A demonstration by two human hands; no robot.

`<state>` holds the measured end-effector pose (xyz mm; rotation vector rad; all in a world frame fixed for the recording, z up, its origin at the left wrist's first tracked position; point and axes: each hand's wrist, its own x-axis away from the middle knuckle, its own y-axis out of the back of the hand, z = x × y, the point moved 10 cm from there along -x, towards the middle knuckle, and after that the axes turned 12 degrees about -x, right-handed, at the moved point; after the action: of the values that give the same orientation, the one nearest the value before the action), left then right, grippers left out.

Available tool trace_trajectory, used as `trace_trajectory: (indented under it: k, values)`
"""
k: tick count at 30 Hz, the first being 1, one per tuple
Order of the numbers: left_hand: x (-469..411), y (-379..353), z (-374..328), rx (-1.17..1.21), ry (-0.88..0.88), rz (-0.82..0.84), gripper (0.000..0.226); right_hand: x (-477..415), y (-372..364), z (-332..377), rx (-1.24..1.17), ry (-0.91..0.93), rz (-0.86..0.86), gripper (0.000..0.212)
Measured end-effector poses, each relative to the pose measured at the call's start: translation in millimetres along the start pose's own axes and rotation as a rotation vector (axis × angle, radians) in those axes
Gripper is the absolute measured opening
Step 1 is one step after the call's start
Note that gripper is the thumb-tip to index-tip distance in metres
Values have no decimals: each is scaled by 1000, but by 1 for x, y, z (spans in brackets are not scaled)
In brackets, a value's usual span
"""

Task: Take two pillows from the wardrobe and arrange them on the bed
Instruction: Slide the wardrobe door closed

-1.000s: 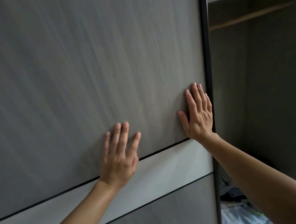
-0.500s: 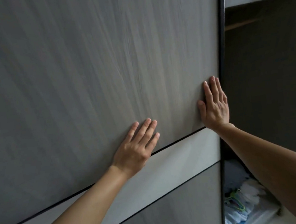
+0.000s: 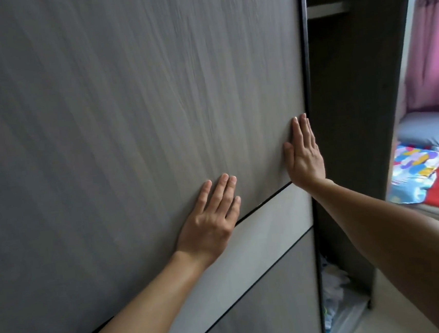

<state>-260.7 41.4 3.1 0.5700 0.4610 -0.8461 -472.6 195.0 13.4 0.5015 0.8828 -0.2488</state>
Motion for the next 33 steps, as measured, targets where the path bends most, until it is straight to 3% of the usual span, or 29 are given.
trace_trajectory:
  k: [6,19,33]
  values:
    - [-55,-18,-35,3,-1,-10,39,-27,12,-61,-42,-91,-58,57]
    - [-178,-61,-114,-11,-14,-16,36,-98,48,-187,-54,-112,-90,56]
    - [-283,-88,-179,55,-37,-51,26,-90,59,-325,-85,-607,-25,55]
